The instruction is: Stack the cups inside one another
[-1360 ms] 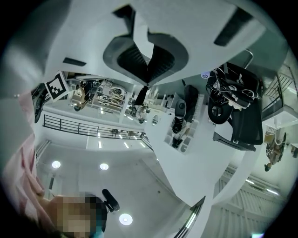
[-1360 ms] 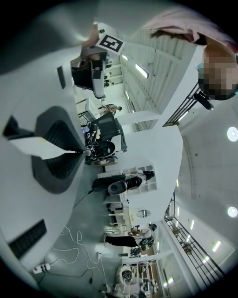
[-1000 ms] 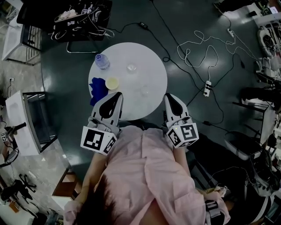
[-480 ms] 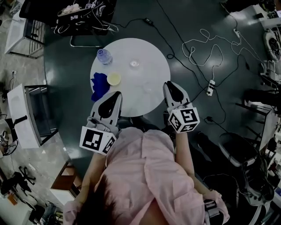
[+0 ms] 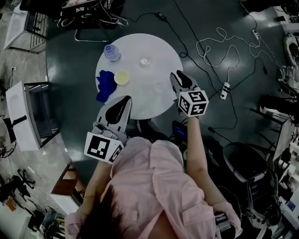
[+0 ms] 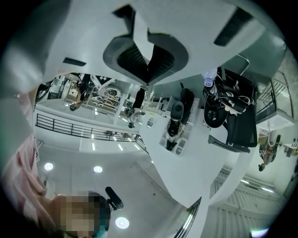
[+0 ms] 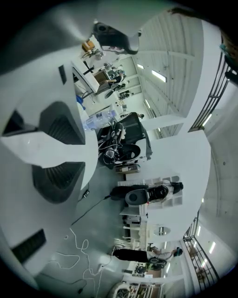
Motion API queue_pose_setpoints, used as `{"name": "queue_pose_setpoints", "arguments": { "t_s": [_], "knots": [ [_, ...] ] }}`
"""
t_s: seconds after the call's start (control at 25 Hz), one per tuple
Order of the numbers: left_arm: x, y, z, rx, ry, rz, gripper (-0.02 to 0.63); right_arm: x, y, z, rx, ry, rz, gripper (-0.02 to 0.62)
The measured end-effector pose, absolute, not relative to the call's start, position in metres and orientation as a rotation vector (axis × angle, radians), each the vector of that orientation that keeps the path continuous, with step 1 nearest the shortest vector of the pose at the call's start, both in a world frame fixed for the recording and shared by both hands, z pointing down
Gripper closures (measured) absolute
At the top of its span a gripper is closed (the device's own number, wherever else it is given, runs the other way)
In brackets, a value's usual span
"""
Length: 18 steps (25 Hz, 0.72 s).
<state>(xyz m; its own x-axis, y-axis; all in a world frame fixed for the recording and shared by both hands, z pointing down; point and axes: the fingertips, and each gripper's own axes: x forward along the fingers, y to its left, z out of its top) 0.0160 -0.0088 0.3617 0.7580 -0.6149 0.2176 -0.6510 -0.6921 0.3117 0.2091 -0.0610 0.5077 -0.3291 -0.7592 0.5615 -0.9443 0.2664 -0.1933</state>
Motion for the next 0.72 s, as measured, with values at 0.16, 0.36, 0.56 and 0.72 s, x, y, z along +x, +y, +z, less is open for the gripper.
{"name": "queue_pose_setpoints", "arguments": {
  "t_s": [0.16,0.36,0.56,0.72],
  "knots": [
    [0.015,-0.008,0.362,2.581,-0.973,0.137,0.591,0.201,-0.050,0.547,1.391,-2.128,0.773,0.499],
    [0.014,-0.005,0.362,2.577,-0.975,0.142,0.591,0.193,-0.026,0.587,1.266,-2.037,0.911,0.495],
    [0.018,-0.008,0.364,2.572,-0.972,0.139,0.591,0.190,-0.015,0.612,1.224,-1.976,1.007,0.495],
    [0.019,-0.009,0.366,2.558,-0.975,0.143,0.591,0.188,-0.012,0.625,1.203,-1.941,1.050,0.495]
  ]
}}
